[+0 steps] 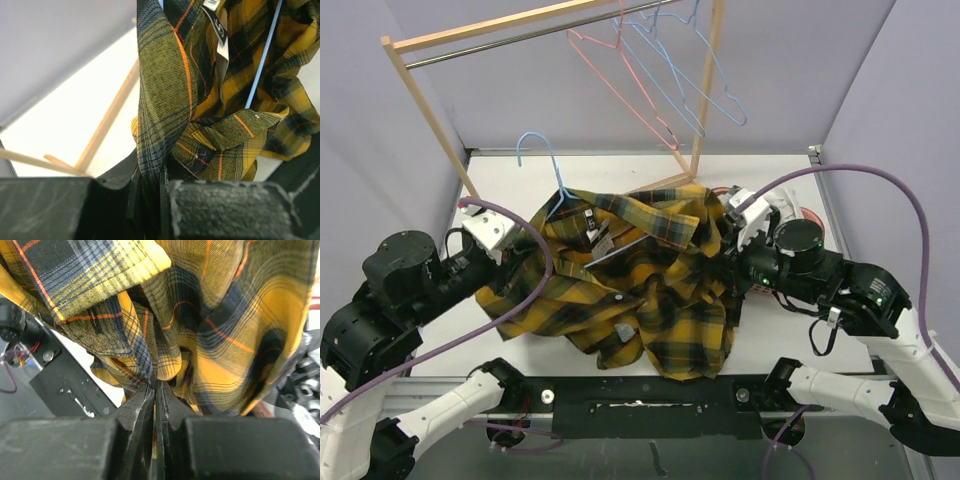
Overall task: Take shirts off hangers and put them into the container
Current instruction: Remove the shirt from the hanger.
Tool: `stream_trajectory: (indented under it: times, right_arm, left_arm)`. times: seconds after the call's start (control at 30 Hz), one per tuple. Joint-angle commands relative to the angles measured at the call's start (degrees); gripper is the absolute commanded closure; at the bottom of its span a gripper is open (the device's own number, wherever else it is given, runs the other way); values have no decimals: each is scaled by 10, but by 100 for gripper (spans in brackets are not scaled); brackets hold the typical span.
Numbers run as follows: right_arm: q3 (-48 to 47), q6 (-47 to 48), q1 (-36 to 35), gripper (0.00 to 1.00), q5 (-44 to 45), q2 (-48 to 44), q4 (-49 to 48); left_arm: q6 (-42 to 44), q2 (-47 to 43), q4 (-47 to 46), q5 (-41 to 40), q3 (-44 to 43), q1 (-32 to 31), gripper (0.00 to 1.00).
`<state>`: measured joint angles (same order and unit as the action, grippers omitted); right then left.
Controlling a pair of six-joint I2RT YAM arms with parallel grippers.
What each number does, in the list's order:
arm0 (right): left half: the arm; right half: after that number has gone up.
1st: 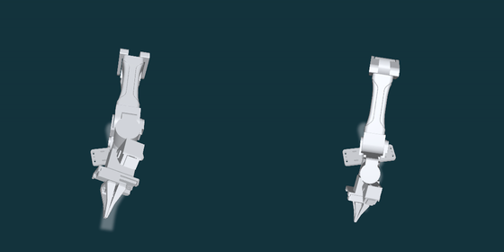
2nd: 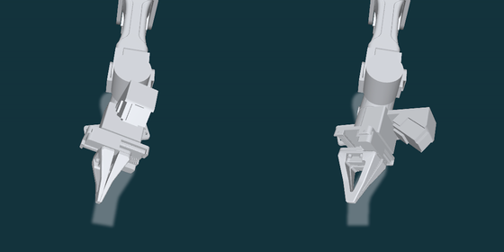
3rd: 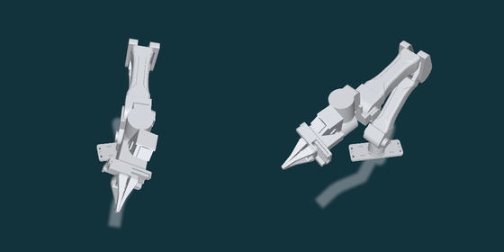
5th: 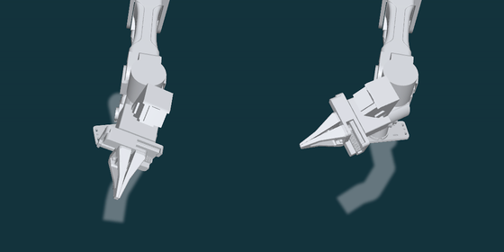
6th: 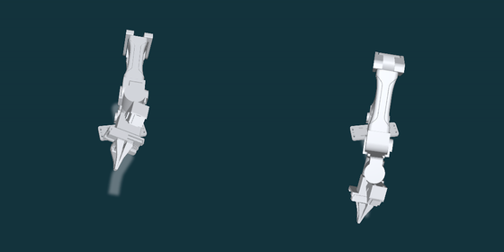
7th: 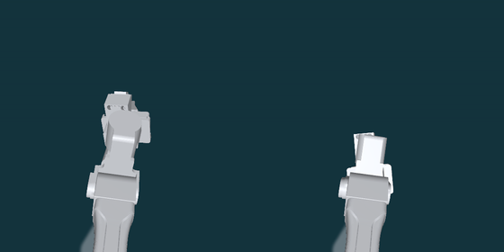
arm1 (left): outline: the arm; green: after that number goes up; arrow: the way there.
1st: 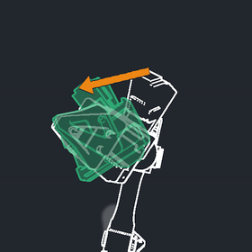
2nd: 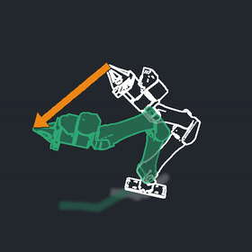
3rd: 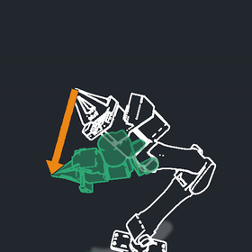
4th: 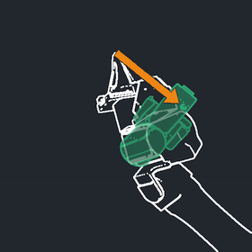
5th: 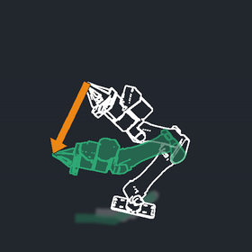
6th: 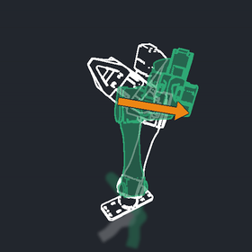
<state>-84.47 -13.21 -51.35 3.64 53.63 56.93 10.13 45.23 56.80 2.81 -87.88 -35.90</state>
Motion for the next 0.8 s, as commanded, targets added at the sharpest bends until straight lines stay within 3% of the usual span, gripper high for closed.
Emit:
stream_trajectory:
  times: [0.0, 0.07, 0.2, 0.37, 0.47, 0.63, 0.77]
  right_arm:
    - [55, -21, 2, 97, -50, -16, -12]
    - [69, -19, 2, 91, -51, -27, -27]
    - [80, -14, 2, 61, -56, -43, -58]
    - [97, -7, 2, 44, -47, -45, -100]
    - [119, -4, 2, 37, -73, -29, -146]
    - [149, -9, 0, 33, -142, 25, -242]
    - [176, -1, -13, 26, -147, 62, -324]
  left_arm:
    - [-66, -1, 109, -66, -40, 4, 100]
    - [-75, -11, 128, -80, -38, 4, 100]
    - [-88, -9, 182, -107, -36, 4, 100]
    - [-98, -21, 207, -79, -27, 5, 100]
    - [-101, -27, 209, -57, -38, 5, 100]
    - [-105, -29, 208, -16, -64, 6, 100]
    - [-110, -25, 210, 5, -74, 10, 100]
